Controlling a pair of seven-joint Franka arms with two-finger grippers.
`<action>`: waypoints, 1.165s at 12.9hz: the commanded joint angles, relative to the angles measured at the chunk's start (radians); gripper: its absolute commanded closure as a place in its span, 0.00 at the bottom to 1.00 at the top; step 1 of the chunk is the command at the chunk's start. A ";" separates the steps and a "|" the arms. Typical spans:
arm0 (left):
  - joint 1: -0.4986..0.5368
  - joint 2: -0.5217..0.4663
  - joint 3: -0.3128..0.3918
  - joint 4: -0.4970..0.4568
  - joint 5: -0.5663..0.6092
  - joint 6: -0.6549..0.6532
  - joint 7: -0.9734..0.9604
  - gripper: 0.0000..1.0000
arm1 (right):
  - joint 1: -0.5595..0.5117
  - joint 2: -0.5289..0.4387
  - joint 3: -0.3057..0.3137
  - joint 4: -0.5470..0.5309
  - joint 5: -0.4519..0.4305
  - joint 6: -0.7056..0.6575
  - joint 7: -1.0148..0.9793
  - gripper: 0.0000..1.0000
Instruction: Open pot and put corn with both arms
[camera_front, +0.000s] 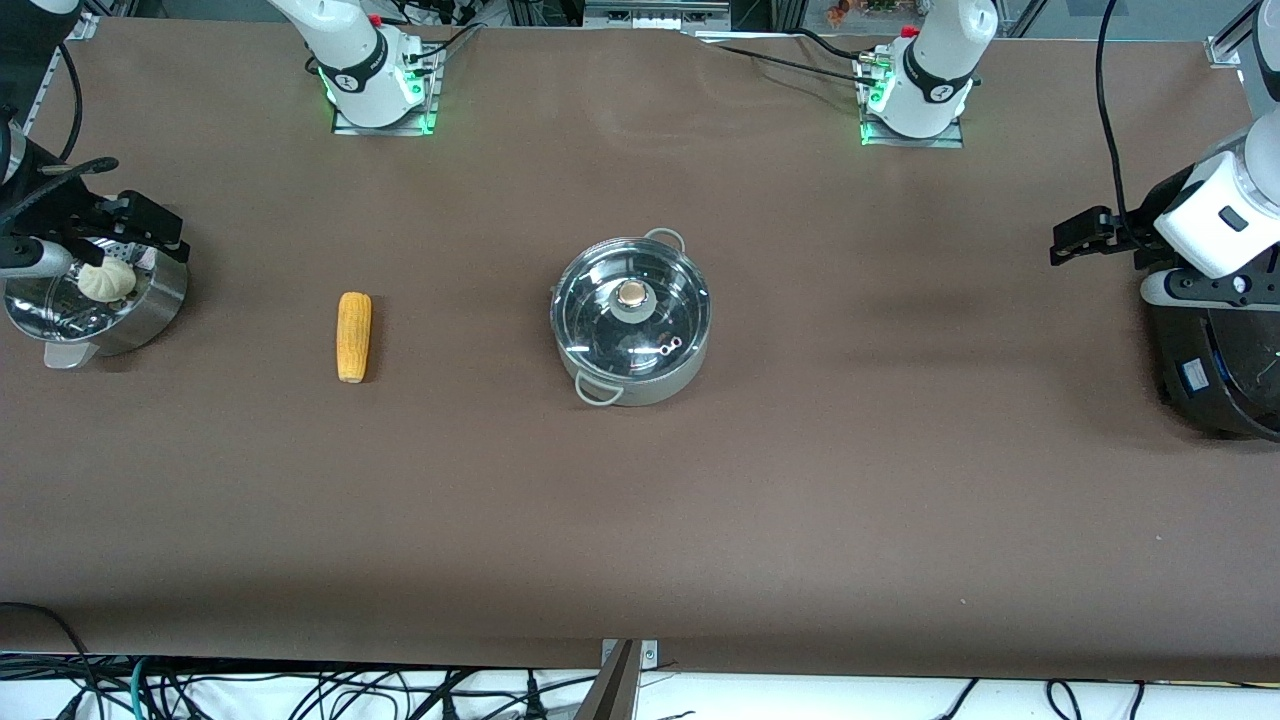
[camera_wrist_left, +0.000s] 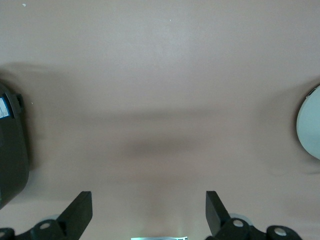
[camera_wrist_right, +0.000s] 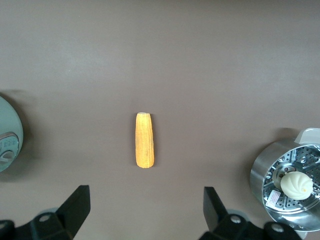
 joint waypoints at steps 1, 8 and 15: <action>0.013 -0.023 -0.006 -0.019 -0.027 -0.005 0.004 0.00 | 0.003 0.003 0.003 0.015 -0.010 -0.010 0.043 0.00; 0.013 -0.023 -0.006 -0.019 -0.027 -0.011 0.003 0.00 | 0.003 0.008 0.004 0.020 -0.014 -0.010 0.047 0.00; 0.007 0.000 -0.084 0.007 -0.053 -0.008 -0.138 0.00 | 0.003 0.008 0.004 0.018 -0.011 -0.010 0.050 0.00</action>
